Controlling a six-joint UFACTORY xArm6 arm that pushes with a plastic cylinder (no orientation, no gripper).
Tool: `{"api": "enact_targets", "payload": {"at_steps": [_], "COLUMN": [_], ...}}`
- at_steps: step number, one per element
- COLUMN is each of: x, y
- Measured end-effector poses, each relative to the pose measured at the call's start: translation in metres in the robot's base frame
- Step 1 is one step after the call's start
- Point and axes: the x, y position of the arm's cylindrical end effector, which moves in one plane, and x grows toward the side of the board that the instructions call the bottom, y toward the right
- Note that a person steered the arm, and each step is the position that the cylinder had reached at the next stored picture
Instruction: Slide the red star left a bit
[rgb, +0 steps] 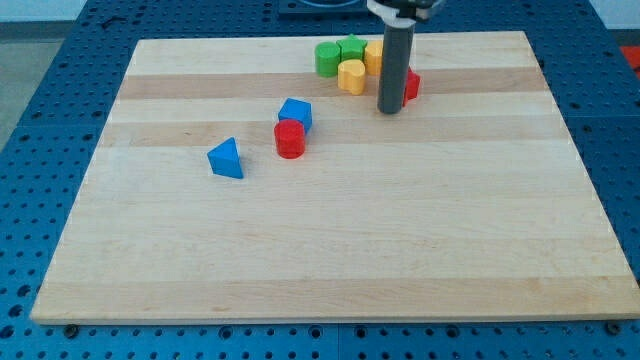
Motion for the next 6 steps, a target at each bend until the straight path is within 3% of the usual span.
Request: {"api": "enact_targets", "payload": {"at_steps": [1,2,4,6], "x": [0.042,0.026,-0.047,-0.071], "y": [0.028,0.049,0.058,0.048]}}
